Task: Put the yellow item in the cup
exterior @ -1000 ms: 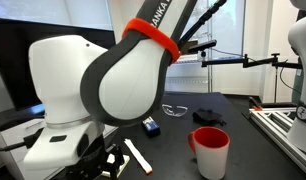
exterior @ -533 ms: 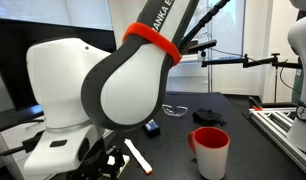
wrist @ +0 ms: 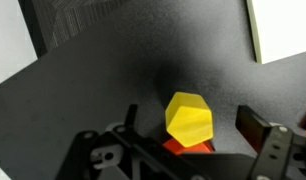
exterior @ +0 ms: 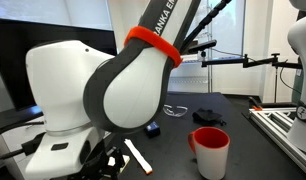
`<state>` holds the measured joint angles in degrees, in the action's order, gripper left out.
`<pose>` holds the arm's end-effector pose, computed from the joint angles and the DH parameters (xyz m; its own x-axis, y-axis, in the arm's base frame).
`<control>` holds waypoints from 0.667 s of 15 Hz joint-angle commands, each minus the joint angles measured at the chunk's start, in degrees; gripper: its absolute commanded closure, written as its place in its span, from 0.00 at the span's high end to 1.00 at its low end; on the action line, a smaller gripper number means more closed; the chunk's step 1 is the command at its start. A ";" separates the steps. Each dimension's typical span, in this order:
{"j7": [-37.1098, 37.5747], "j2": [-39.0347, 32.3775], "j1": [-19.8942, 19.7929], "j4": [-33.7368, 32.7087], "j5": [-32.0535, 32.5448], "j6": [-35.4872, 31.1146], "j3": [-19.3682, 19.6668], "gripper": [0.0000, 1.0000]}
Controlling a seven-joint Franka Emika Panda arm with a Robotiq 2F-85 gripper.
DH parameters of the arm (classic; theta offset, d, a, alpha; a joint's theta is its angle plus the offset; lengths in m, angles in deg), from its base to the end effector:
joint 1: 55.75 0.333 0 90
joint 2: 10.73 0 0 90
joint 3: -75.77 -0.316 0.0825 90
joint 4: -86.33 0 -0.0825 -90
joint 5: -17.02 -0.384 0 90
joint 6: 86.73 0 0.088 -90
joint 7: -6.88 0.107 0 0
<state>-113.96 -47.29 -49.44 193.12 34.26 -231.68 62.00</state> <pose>0.6058 0.2159 0.1849 -0.8805 0.4696 -0.0644 0.4690 0.8828 0.0240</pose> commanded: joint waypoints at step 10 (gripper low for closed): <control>-1.17 0.36 1.27 -1.18 1.20 1.91 1.12 0.58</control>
<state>-113.96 -47.32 -49.08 193.12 34.49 -230.90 62.27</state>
